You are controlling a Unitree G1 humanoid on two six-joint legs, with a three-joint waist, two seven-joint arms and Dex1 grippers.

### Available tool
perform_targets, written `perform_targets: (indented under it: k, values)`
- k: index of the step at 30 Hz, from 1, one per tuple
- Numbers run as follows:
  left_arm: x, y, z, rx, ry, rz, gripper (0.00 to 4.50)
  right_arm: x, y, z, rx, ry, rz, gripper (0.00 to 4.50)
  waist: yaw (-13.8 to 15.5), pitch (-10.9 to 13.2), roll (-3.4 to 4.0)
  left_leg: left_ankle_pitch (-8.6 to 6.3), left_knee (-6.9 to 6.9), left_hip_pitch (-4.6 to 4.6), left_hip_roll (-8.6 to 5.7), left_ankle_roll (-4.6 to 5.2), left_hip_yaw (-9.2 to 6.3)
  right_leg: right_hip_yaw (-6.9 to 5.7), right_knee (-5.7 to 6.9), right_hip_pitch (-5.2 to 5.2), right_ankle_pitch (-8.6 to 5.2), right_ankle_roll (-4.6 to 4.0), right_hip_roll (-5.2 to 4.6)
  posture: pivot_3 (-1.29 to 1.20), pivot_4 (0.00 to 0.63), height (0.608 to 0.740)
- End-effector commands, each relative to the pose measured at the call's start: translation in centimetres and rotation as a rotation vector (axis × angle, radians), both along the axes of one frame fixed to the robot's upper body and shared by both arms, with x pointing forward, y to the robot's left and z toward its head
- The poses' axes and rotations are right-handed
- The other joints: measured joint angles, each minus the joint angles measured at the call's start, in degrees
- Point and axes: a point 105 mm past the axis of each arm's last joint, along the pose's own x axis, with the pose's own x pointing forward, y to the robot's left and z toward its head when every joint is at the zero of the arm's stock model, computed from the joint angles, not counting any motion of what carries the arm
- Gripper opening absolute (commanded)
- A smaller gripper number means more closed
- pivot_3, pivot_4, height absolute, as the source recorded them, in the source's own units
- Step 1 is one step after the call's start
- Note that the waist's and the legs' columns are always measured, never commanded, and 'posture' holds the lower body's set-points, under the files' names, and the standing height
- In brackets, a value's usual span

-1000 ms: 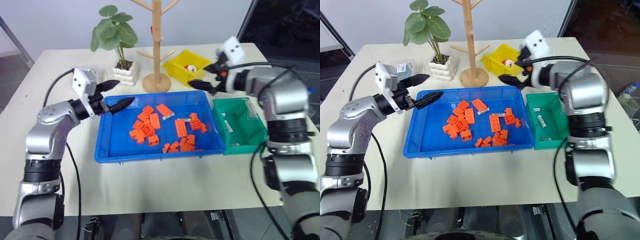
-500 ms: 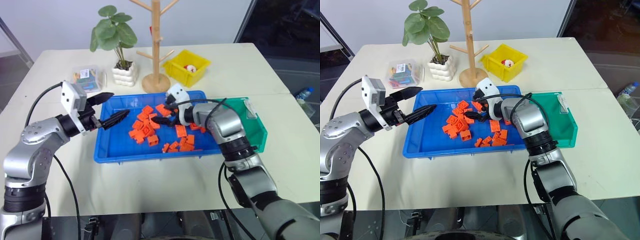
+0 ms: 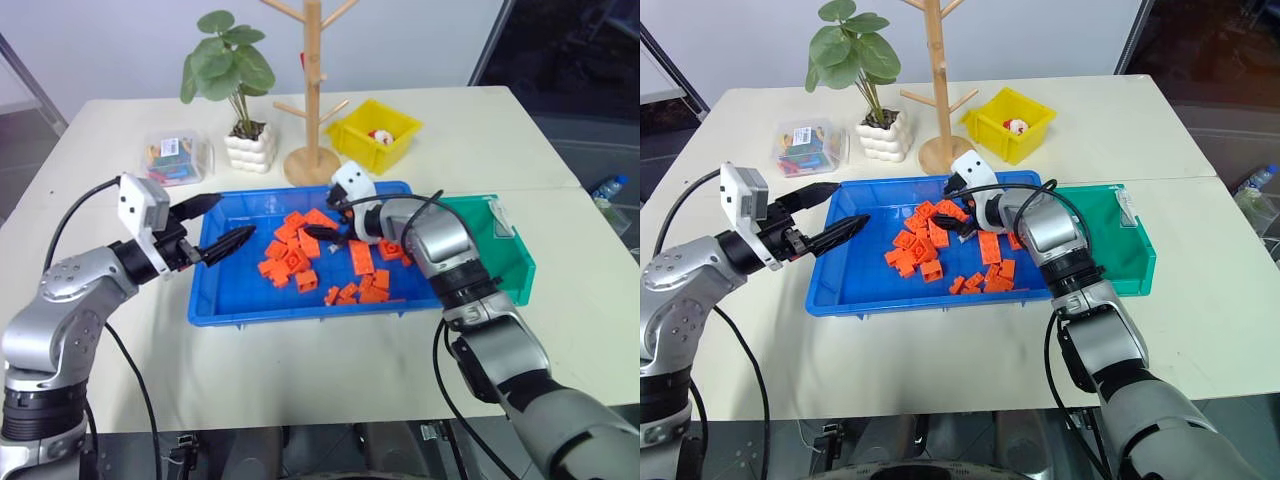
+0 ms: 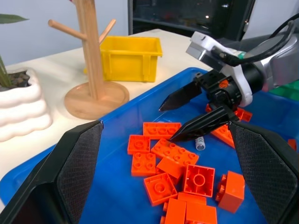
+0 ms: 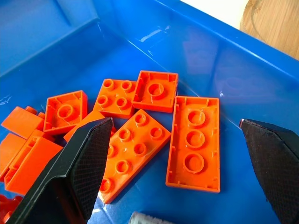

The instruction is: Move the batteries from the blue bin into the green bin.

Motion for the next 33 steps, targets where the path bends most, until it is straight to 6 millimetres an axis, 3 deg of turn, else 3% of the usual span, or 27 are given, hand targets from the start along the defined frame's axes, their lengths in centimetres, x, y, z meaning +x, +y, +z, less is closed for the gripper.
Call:
perform_targets:
  k: [1, 4, 8, 19, 33]
  values:
    - [-0.3, 0.0, 1.6, -0.007, -0.069, 0.001, 4.50, 0.0, 0.8, 0.6, -0.002, -0.035, 0.036, 4.46, 0.00, 0.00, 0.00, 0.00, 0.00, 0.00, 0.00, 0.00, 0.00, 0.00, 0.00, 0.00, 0.00, 0.00, 0.00, 0.00, 0.150, 0.740]
    - [-0.2, -0.1, 1.6, -0.008, -0.072, -0.001, 4.50, 0.2, 0.7, 0.3, -0.022, -0.041, 0.040, 4.46, -0.05, 0.00, 0.00, 0.00, 0.00, 0.00, 0.00, 0.00, 0.00, 0.00, 0.00, 0.00, 0.00, 0.00, 0.00, 0.00, 0.150, 0.740]
    - [-0.4, 0.1, 1.7, -0.002, -0.072, -0.002, 4.50, 0.0, -0.2, 1.5, -0.029, -0.057, 0.057, 4.46, 0.00, 0.00, 0.00, 0.00, 0.00, 0.00, 0.00, 0.00, 0.00, 0.00, 0.00, 0.00, 0.00, 0.00, 0.00, 0.00, 0.150, 0.740]
    - [-0.8, 0.2, 1.2, 0.027, -0.046, -0.032, 4.50, -5.1, -3.7, 1.4, -0.188, -0.005, 0.270, 4.46, -0.01, 0.00, 0.00, 0.00, 0.03, -0.03, 0.00, 0.00, 0.00, 0.00, -0.05, 0.02, -0.01, 0.00, 0.00, 0.00, 0.150, 0.740]
    - [-0.9, -0.3, 1.2, 0.017, -0.051, -0.036, 4.50, -1.9, -3.5, -0.7, -0.228, -0.002, 0.231, 4.46, 0.05, 0.00, -0.01, 0.00, 0.03, -0.02, 0.02, 0.00, 0.02, 0.00, -0.07, 0.03, -0.01, 0.00, 0.00, 0.00, 0.150, 0.740]
